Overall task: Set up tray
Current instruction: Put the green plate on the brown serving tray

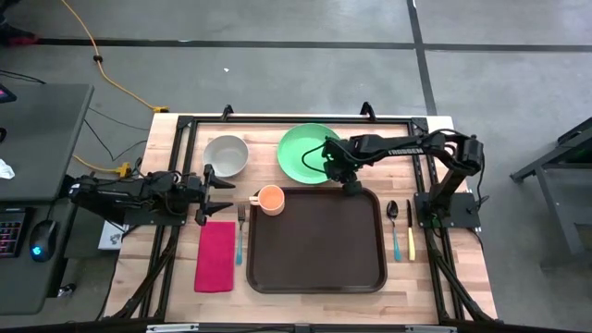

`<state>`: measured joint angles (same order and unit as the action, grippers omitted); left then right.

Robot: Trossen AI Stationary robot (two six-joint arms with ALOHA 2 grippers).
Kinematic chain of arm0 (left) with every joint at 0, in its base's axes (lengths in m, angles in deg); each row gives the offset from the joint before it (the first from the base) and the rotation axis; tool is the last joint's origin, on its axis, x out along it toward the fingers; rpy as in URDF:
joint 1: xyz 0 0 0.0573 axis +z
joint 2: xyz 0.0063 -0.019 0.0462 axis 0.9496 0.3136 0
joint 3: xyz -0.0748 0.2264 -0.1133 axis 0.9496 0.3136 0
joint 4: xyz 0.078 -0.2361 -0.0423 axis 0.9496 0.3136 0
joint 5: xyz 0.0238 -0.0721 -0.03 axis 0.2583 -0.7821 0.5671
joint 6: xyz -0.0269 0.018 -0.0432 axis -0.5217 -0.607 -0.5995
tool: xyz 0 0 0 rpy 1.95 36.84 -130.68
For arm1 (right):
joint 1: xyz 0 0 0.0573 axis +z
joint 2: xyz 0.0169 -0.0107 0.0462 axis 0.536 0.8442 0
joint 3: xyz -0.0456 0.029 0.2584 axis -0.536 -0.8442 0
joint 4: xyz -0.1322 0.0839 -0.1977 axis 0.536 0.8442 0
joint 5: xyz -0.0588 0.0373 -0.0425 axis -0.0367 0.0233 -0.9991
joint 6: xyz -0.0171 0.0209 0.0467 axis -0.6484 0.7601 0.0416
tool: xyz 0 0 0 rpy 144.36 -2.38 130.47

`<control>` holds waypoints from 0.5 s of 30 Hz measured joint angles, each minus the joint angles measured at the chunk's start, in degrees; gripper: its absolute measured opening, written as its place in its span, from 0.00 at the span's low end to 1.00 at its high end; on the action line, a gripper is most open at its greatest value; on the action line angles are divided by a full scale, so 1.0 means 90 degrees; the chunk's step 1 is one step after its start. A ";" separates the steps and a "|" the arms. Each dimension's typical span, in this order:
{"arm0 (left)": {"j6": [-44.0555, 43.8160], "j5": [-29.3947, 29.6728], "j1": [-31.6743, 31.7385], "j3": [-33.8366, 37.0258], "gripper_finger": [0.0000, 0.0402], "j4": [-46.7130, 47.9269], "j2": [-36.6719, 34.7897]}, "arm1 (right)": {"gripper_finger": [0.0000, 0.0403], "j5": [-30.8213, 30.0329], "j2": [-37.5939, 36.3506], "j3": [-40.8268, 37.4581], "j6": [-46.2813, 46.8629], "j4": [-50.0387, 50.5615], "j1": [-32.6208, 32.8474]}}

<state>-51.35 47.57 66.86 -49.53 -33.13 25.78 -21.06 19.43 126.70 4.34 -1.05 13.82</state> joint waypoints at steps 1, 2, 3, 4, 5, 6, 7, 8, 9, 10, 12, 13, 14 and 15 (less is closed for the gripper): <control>0.0000 0.0012 0.0000 -0.0001 0.74 0.0000 0.0000 | 0.33 -0.0023 0.0000 -0.0003 -0.0004 -0.0036 0.0000; -0.0002 0.0014 0.0000 -0.0002 0.74 -0.0002 0.0000 | 0.33 -0.0026 0.0000 -0.0003 -0.0017 -0.0085 0.0000; -0.0002 0.0014 0.0000 -0.0002 0.74 -0.0002 0.0000 | 0.33 -0.0015 0.0000 -0.0003 -0.0041 -0.0138 0.0000; -0.0002 0.0016 0.0000 -0.0002 0.74 -0.0002 0.0000 | 0.33 -0.0002 0.0000 -0.0003 -0.0079 -0.0187 -0.0003; -0.0002 0.0016 0.0000 -0.0002 0.74 -0.0002 0.0000 | 0.33 0.0009 0.0000 -0.0003 -0.0140 -0.0226 -0.0012; -0.0006 0.0018 0.0000 -0.0006 0.74 -0.0003 0.0000 | 0.33 0.0041 0.0002 -0.0003 -0.0198 -0.0248 -0.0019; -0.0007 0.0022 0.0000 -0.0007 0.74 -0.0005 0.0000 | 0.33 0.0060 0.0034 -0.0003 -0.0255 -0.0283 -0.0019; -0.0010 0.0029 0.0000 -0.0007 0.74 -0.0007 0.0000 | 0.33 0.0073 0.0062 -0.0001 -0.0313 -0.0309 -0.0019; -0.0013 0.0029 0.0000 -0.0007 0.74 -0.0007 0.0000 | 0.33 0.0096 0.0088 -0.0001 -0.0357 -0.0310 -0.0024; -0.0022 0.0031 0.0000 -0.0007 0.74 -0.0007 0.0000 | 0.33 0.0077 0.0161 -0.0001 -0.0421 -0.0325 -0.0018; -0.0024 0.0031 0.0000 -0.0007 0.74 -0.0007 0.0000 | 0.33 0.0092 0.0256 -0.0003 -0.0489 -0.0337 -0.0019; -0.0024 0.0033 0.0000 -0.0007 0.74 -0.0007 0.0000 | 0.33 0.0047 0.0315 -0.0003 -0.0518 -0.0361 -0.0018; -0.0024 0.0033 0.0000 -0.0007 0.74 -0.0008 0.0000 | 0.33 0.0062 0.0353 -0.0003 -0.0545 -0.0382 -0.0019; -0.0024 0.0037 0.0000 -0.0007 0.74 -0.0009 0.0000 | 0.33 0.0065 0.0407 -0.0003 -0.0575 -0.0421 -0.0019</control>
<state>-51.57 47.90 66.86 -49.60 -33.22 25.78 -20.48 23.10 126.67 -0.84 -4.83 13.65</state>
